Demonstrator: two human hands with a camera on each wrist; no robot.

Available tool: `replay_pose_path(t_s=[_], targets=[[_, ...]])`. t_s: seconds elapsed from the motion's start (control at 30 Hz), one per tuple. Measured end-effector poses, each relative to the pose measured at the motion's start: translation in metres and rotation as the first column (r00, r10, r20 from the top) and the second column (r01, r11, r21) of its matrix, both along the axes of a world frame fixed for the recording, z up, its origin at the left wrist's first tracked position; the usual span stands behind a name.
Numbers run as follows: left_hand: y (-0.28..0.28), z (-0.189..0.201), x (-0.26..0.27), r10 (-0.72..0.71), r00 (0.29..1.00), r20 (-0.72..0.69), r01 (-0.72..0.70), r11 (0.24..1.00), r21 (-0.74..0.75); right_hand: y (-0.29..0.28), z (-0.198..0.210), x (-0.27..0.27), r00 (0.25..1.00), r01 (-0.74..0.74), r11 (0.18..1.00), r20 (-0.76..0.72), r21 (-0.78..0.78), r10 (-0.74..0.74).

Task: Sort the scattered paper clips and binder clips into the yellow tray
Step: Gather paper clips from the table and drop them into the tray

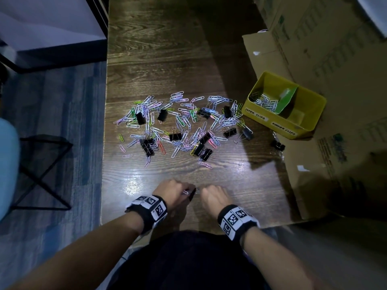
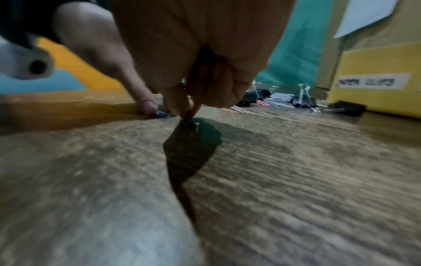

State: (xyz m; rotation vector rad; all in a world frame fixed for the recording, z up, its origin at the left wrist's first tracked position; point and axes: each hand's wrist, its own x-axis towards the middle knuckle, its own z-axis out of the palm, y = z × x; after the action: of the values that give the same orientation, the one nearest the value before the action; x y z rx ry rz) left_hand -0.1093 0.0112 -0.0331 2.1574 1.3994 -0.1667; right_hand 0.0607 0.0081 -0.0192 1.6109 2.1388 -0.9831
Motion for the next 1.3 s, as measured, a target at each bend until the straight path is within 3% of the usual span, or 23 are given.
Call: replay_pose_path(t_s=[0.17,0.23,0.3,0.4,0.47,0.53,0.57,0.63,0.7,0.83,0.97,1.03,1.17,1.23,1.3], targets=[[-0.003,0.001,0.009,-0.105,0.984,-0.146,0.104,0.995,-0.011,0.018,-0.002,0.012,0.993,0.096,0.995,-0.067,-0.003,-0.096],[-0.002,0.004,0.016,-0.116,0.970,-0.214,0.111,0.993,-0.036,0.023,-0.002,0.022,0.967,0.190,0.978,-0.158,-0.081,-0.201],[0.003,0.007,0.020,-0.033,0.980,-0.197,0.014,0.995,-0.097,0.031,0.000,0.036,0.881,0.289,0.923,-0.305,-0.256,-0.361],[0.023,0.009,0.027,0.298,0.955,0.000,-0.285,0.914,-0.288,0.052,0.011,0.066,0.677,0.479,0.798,-0.424,-0.367,-0.601],[0.047,0.013,0.038,0.584,0.799,0.140,-0.434,0.723,-0.538,0.072,0.026,0.086,0.484,0.584,0.678,-0.479,-0.447,-0.732],[0.077,0.026,0.057,0.799,0.573,0.181,-0.415,0.473,-0.777,0.099,0.048,0.105,0.342,0.644,0.602,-0.527,-0.471,-0.778],[0.094,0.036,0.068,0.847,0.494,0.198,-0.367,0.409,-0.835,0.114,0.060,0.113,0.286,0.665,0.580,-0.557,-0.471,-0.780],[0.127,0.056,0.093,0.885,0.397,0.243,-0.281,0.369,-0.886,0.146,0.077,0.127,0.179,0.701,0.535,-0.609,-0.472,-0.772],[0.163,0.076,0.123,0.897,0.321,0.303,-0.209,0.379,-0.901,0.179,0.084,0.136,0.099,0.742,0.479,-0.630,-0.469,-0.770],[0.231,0.101,0.187,0.897,0.227,0.379,-0.250,0.430,-0.868,0.235,0.087,0.148,0.164,0.813,0.476,-0.652,-0.336,-0.740],[0.278,0.097,0.232,0.899,0.177,0.400,-0.436,0.436,-0.787,0.269,0.078,0.162,0.392,0.818,0.549,-0.529,-0.174,-0.752],[0.297,0.081,0.241,0.883,0.264,0.388,-0.486,0.469,-0.737,0.277,0.071,0.168,0.506,0.799,0.595,-0.435,-0.090,-0.745],[0.305,0.069,0.242,0.798,0.506,0.327,-0.521,0.585,-0.622,0.284,0.060,0.171,0.576,0.757,0.647,-0.375,-0.091,-0.727],[0.299,0.073,0.235,0.777,0.526,0.345,-0.478,0.606,-0.636,0.283,0.059,0.169,0.562,0.756,0.645,-0.399,-0.109,-0.725],[0.291,0.074,0.222,0.801,0.456,0.387,-0.428,0.579,-0.694,0.281,0.059,0.168,0.559,0.749,0.652,-0.416,-0.116,-0.717]])
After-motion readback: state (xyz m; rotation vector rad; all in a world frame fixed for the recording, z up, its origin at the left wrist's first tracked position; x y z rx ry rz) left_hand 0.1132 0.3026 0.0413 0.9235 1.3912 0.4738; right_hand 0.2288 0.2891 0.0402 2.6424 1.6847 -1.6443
